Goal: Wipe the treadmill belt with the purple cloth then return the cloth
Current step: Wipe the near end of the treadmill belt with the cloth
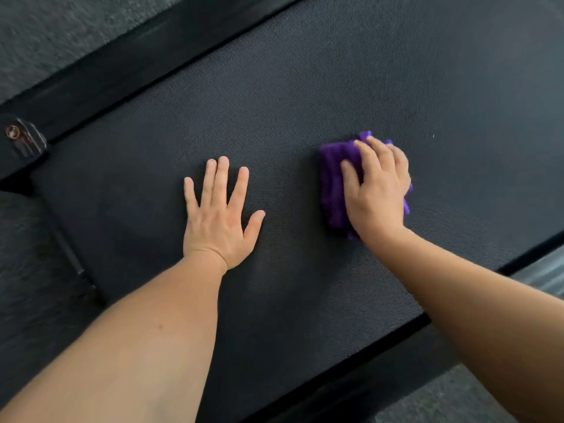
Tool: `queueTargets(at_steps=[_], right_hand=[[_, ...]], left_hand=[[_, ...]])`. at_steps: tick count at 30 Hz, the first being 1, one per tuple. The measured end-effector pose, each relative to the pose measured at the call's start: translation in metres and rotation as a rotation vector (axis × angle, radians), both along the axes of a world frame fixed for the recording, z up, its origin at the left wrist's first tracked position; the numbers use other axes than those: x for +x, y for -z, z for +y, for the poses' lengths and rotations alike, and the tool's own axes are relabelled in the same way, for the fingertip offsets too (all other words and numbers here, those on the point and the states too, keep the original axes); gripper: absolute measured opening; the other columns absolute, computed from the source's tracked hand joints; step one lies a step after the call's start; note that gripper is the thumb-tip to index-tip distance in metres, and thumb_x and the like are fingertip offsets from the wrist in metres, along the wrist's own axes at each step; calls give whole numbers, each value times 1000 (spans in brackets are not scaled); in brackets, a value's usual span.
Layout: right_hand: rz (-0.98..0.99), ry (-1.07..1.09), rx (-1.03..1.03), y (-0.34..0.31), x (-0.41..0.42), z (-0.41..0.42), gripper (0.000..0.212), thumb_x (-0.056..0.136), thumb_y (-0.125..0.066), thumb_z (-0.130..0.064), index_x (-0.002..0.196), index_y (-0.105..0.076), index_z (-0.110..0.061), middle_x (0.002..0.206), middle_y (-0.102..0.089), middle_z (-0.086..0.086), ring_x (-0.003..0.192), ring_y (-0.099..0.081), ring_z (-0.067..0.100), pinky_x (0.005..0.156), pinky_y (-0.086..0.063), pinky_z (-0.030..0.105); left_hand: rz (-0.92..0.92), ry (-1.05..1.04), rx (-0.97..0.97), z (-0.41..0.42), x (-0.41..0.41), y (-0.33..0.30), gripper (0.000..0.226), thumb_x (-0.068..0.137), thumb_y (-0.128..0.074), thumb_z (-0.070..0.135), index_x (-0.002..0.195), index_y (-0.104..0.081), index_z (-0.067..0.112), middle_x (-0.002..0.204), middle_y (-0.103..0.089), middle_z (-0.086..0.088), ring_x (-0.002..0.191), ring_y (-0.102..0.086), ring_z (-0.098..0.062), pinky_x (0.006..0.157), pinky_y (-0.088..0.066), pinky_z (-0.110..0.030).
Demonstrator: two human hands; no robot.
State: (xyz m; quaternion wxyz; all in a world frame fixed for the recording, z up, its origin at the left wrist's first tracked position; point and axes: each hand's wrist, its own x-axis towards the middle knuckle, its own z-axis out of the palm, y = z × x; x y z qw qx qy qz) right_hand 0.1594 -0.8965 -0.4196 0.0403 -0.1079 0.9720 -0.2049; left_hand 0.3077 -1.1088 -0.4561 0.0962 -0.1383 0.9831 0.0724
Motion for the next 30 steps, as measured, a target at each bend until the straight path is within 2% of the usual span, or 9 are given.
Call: queueTargets(at_steps=[3, 7, 15, 18, 21, 23, 25, 28, 30], right_hand=[[-34, 9, -21, -1, -14, -47, 46, 96, -49, -45, 136, -56, -22, 147, -48, -2, 140, -32, 30, 116, -22, 43], [-29, -356, 7, 0, 10, -76, 48, 94, -54, -47, 136, -57, -22, 144, -52, -1, 140, -34, 32, 111, -27, 49], [47, -633, 95, 6, 48, -12, 42, 95, -57, -41, 132, -61, -20, 140, -57, 0, 134, -44, 34, 103, -40, 54], [73, -408, 97, 3, 25, -19, 39, 96, -55, -38, 130, -61, -21, 139, -56, -1, 132, -44, 32, 102, -38, 50], [-6, -66, 73, -2, -10, -55, 42, 98, -46, -41, 136, -54, -25, 146, -46, -5, 137, -33, 27, 109, -28, 47], [-76, 32, 51, -4, -27, -89, 46, 98, -40, -46, 140, -48, -28, 151, -39, -6, 140, -24, 26, 113, -20, 45], [-71, -72, 71, -6, -27, -122, 50, 96, -42, -51, 140, -48, -28, 151, -39, -6, 140, -25, 27, 111, -22, 45], [-16, -469, 121, -3, 6, -150, 52, 92, -50, -49, 138, -53, -24, 146, -48, -2, 138, -33, 32, 108, -28, 49], [14, -634, 129, 6, 32, -146, 50, 93, -54, -45, 136, -56, -22, 144, -51, 0, 137, -36, 35, 107, -31, 52]], left_hand=[[3, 1, -2, 0, 0, 0, 77, 99, -26, 59, 161, -9, 18, 169, -1, -17, 156, 3, -33, 122, -2, -63], [12, 1, -1, 1, -1, -1, 76, 98, -27, 57, 160, -15, 16, 168, -4, -18, 156, 1, -33, 122, -3, -64], [2, 4, 8, 0, -1, 1, 82, 93, -28, 59, 161, -11, 17, 169, -3, -18, 156, 2, -33, 122, -3, -64], [9, 7, 23, -1, -1, -1, 80, 96, -29, 58, 161, -9, 16, 169, -1, -17, 156, 2, -33, 122, -4, -64], [10, -24, -12, -9, 3, -4, 80, 98, -26, 59, 161, -6, 15, 169, 1, -16, 156, 2, -33, 122, -5, -63], [10, -104, -40, -20, 6, -6, 80, 98, -26, 59, 161, -6, 14, 168, 2, -17, 156, 2, -33, 122, -3, -63], [6, -133, -64, -33, 10, -4, 81, 98, -29, 59, 161, -9, 13, 168, 0, -18, 156, 0, -33, 122, -5, -64], [-1, -202, -76, -53, 16, -2, 79, 96, -35, 57, 160, -16, 15, 168, -3, -18, 156, -2, -35, 121, -5, -66], [-7, -269, -66, -67, 22, 0, 77, 97, -36, 58, 160, -17, 20, 168, -3, -19, 155, -1, -36, 120, -4, -67]])
